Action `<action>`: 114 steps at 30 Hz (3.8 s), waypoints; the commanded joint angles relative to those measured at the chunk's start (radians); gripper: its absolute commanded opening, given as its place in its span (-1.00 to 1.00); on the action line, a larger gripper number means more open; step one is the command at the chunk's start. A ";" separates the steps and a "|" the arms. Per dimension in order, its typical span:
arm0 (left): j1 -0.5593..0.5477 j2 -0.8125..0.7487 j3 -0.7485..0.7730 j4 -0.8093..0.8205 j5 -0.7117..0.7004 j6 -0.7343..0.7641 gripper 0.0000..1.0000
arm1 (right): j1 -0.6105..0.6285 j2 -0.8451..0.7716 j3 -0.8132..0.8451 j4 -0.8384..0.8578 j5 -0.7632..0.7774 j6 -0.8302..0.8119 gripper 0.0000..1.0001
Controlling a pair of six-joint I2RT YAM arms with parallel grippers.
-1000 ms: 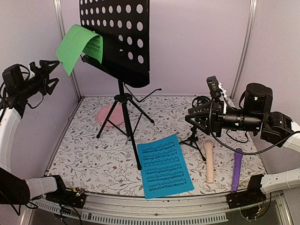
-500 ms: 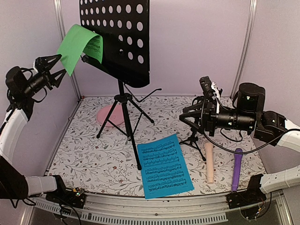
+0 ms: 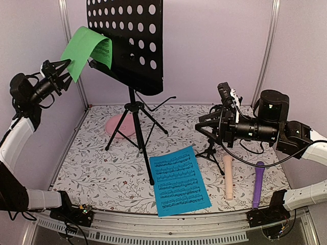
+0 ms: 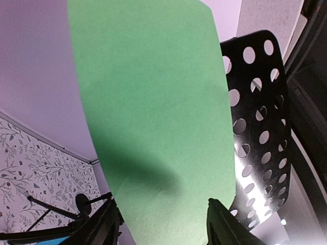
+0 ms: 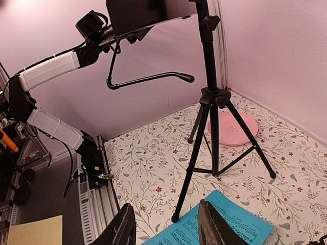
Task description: Pack up the instrument practice props
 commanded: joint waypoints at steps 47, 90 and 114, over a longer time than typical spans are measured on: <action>-0.026 0.128 0.545 0.014 -0.105 -0.055 -1.00 | -0.001 0.097 0.032 0.047 -0.027 0.088 -0.17; -0.028 0.371 1.035 -0.043 -0.107 -0.071 -1.00 | 0.000 0.130 0.018 0.072 -0.030 0.128 -0.16; -0.026 0.460 1.307 0.081 -0.191 -0.223 -1.00 | 0.000 0.326 0.088 0.165 -0.163 0.098 -0.19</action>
